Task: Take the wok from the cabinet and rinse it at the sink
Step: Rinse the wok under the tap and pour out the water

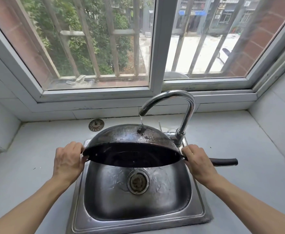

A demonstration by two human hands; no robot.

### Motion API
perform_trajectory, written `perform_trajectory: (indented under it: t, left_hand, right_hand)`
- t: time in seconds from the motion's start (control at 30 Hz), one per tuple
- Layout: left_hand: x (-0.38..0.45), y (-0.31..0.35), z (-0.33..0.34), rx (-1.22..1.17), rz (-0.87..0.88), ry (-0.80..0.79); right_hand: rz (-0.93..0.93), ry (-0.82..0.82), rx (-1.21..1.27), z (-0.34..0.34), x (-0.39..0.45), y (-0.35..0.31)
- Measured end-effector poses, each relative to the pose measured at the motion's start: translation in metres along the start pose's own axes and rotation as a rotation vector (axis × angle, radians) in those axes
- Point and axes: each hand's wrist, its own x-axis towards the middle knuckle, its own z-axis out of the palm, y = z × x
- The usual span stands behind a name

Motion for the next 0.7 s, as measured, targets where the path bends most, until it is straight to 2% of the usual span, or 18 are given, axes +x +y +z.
perform_trajectory:
  t: [0.47, 0.7]
  left_hand:
    - [0.02, 0.024, 0.004, 0.057, -0.013, -0.159]
    - [0.043, 0.038, -0.005, 0.102, 0.085, -0.188]
  right_hand:
    - [0.054, -0.064, -0.013, 0.004, -0.012, 0.024]
    - [0.116, -0.075, 0.032, 0.003, -0.031, 0.026]
